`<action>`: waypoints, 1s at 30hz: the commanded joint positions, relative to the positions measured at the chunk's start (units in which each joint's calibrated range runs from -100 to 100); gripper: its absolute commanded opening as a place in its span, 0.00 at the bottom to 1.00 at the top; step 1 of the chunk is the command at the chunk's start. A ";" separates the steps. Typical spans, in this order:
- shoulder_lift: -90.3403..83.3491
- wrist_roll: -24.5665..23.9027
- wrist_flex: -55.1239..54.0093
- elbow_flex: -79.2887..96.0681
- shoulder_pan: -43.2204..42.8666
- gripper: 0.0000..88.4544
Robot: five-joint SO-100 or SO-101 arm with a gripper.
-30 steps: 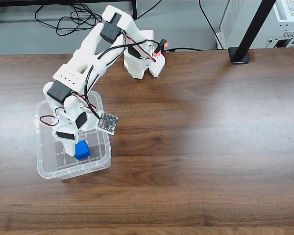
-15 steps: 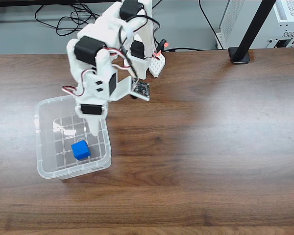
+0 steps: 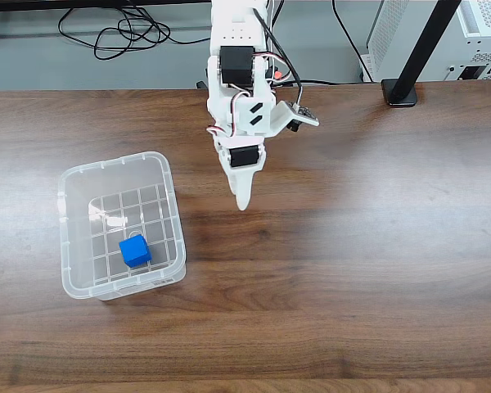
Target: Pick and place a cube
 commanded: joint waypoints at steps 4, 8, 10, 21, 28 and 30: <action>-25.31 -0.99 -9.99 24.96 -7.50 0.16; -35.31 -4.79 -15.03 34.56 -7.35 0.16; -40.43 -4.95 -16.22 38.78 -7.28 0.16; -60.99 -6.43 -10.50 47.93 -7.13 0.16; -60.74 -11.60 -8.63 47.75 -7.06 0.06; -60.74 -11.71 -8.54 47.75 -7.13 0.02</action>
